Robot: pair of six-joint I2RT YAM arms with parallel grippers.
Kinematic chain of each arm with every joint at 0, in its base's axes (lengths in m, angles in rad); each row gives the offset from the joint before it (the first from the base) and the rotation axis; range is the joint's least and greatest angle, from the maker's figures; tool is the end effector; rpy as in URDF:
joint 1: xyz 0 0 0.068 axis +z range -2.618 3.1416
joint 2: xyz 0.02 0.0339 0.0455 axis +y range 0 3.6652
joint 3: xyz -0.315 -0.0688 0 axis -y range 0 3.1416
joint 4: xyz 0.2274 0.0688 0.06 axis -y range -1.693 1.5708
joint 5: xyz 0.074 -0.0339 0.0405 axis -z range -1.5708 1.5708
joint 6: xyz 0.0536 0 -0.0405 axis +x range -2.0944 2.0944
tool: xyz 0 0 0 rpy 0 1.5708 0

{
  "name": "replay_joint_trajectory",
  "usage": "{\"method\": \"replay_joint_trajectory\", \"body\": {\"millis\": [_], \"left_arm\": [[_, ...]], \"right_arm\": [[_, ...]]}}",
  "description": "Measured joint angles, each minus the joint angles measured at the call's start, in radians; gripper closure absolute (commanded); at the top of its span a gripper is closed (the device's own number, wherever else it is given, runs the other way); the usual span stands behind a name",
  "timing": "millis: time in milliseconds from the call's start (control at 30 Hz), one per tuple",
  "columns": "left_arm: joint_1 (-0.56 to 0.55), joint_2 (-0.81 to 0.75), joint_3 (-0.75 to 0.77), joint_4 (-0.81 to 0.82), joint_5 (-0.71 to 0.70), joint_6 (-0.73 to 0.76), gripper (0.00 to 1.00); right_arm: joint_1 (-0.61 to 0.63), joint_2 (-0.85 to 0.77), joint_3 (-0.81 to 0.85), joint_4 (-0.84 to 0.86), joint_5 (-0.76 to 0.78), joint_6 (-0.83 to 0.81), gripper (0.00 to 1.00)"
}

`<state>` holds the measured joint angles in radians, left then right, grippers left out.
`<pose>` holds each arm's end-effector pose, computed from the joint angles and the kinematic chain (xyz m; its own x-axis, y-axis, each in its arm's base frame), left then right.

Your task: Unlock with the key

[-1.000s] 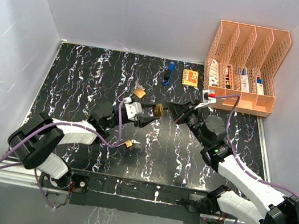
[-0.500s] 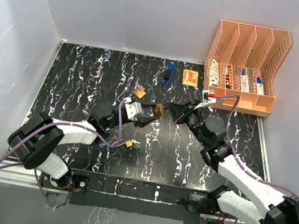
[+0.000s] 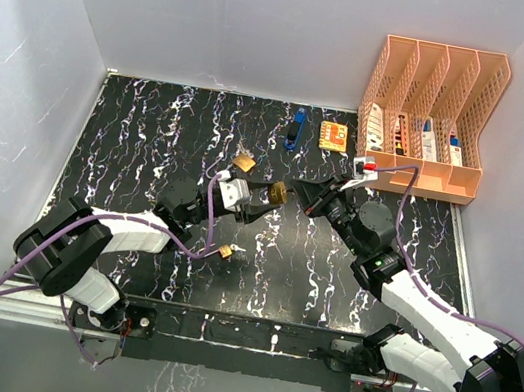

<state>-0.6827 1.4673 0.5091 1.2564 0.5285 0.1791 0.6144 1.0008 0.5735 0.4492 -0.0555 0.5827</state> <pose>0.2020 -0.1991 0.3106 0.3880 -0.1172 -0.9142 0.8635 0.3931 0.3161 0.1693 0.1231 0.3419 -0.3267 0.4419 -0.8354 -0.5283 0.6476 0.5491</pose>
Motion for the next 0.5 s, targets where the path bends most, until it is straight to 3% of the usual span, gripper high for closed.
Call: {"method": "replay_joint_trajectory", "body": {"millis": [500], "left_arm": [[0.0, 0.0, 0.005, 0.001, 0.002, -0.008, 1.0]], "right_arm": [[0.0, 0.009, 0.0, 0.001, -0.001, 0.002, 1.0]]}}
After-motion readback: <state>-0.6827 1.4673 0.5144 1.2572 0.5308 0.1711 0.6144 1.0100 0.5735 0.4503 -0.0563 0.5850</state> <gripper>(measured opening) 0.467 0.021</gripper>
